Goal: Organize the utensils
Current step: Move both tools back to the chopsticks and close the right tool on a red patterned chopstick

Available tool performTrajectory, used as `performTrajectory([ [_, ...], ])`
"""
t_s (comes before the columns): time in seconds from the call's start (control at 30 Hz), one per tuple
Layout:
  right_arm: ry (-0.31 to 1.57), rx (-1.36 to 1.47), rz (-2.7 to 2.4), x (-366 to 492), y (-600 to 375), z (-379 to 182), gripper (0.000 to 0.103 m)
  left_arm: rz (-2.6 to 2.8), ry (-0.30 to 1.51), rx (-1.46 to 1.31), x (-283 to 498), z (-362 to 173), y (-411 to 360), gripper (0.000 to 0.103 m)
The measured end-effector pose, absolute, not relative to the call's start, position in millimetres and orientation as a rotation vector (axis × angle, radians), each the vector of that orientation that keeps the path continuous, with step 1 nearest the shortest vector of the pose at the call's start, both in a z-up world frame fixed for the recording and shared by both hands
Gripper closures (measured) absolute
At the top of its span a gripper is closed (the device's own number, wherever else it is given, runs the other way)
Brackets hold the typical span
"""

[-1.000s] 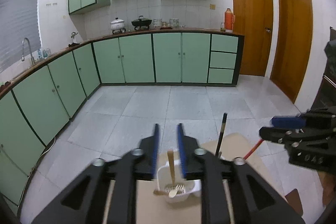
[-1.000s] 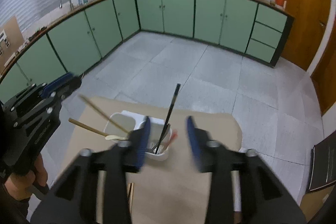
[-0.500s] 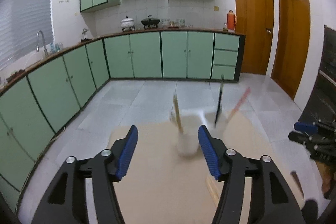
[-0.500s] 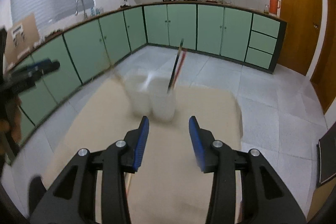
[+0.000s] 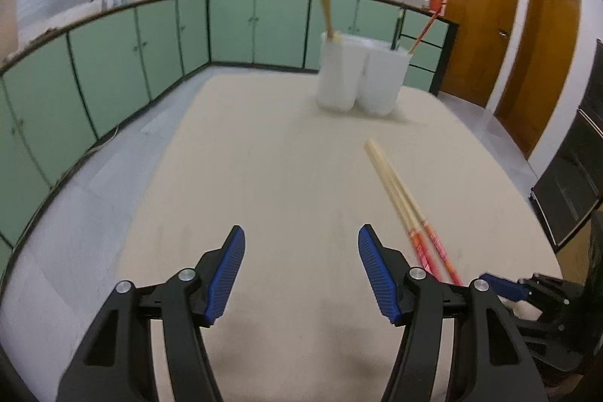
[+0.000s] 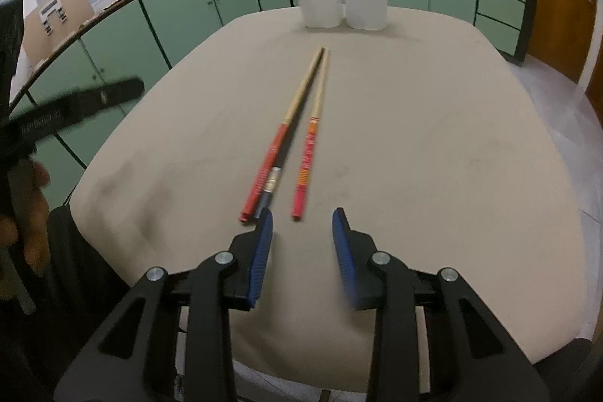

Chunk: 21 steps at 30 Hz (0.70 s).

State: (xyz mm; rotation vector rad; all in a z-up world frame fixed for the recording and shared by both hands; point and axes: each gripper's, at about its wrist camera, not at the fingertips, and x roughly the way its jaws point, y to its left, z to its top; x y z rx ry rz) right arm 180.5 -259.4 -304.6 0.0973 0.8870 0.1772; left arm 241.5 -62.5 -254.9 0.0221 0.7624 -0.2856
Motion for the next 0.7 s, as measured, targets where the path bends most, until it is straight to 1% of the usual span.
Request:
performTrajectory([
  [0.07, 0.864, 0.105, 0.190, 185, -251, -302, 0.070, -0.279, 0.771, 0.013, 237, -257, -59, 0.041],
  [0.1, 0.864, 0.091, 0.189, 187, -248, -303, 0.067, -0.275, 0.773, 0.007, 236, -258, -57, 0.041],
  [0.17, 0.884, 0.026, 0.157, 196, -242, -307, 0.067, -0.274, 0.775, -0.005, 235, -260, -54, 0.041],
  [0.27, 0.891, -0.007, 0.138, 198, -245, -312, 0.070, -0.288, 0.786, -0.010, 233, -264, -55, 0.041],
  [0.47, 0.845, 0.119, 0.158, 185, -279, -296, 0.067, -0.353, 0.806, 0.001, 230, -274, -75, 0.041],
  [0.7, 0.879, 0.125, 0.183, 183, -288, -312, 0.066, -0.428, 0.839, 0.071, 218, -294, -116, 0.041],
])
